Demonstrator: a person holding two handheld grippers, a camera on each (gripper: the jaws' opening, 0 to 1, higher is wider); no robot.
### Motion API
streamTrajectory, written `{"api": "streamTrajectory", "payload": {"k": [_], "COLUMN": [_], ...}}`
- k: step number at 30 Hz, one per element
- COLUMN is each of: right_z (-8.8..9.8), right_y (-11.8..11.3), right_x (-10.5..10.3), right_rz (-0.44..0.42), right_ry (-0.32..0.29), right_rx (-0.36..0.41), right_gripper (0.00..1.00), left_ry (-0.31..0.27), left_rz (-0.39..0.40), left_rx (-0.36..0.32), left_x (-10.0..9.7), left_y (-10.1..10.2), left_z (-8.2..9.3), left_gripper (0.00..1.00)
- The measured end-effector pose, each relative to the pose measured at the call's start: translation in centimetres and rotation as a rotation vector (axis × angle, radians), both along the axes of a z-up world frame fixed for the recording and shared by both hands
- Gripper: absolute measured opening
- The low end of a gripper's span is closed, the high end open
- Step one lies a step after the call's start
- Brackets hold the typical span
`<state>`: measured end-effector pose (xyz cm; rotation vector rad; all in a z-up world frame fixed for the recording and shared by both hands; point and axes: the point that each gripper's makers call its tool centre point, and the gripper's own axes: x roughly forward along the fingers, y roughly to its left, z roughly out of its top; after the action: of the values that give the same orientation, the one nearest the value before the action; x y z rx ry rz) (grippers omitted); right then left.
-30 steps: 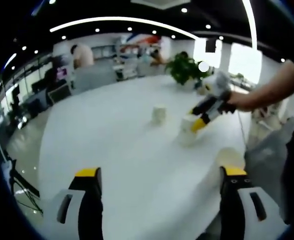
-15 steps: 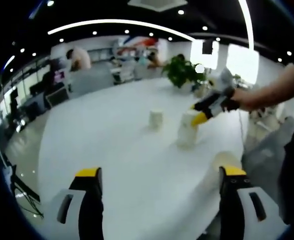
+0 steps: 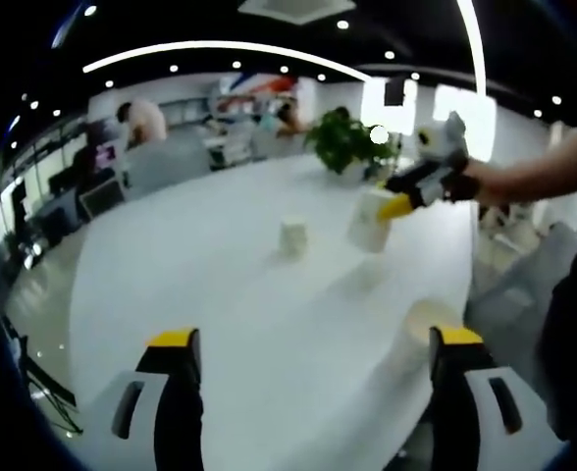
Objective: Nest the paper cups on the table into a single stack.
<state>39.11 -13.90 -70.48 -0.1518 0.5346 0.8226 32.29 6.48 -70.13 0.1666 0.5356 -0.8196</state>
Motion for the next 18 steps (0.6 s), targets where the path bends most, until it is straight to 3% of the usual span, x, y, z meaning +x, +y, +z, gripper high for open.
{"api": "streamTrajectory", "payload": {"k": [9,18], "right_z": [1.8,4.3], "right_y": [0.1,0.7], "right_x": [-1.3,-2.6], "right_rz": [0.001,-0.011], "right_ry": [-0.051,-0.083], "right_rx": [-0.011,0.044], "right_gripper": [0.36,0.35], "left_ry": [-0.004,-0.011], "left_rz": [-0.026,-0.043], "left_rx": [-0.004,-0.015], "left_x": [-0.1,-0.3], "left_y": [-0.1,-0.5], "left_z": [0.2,0.6], "left_gripper": [0.93,0.93]}}
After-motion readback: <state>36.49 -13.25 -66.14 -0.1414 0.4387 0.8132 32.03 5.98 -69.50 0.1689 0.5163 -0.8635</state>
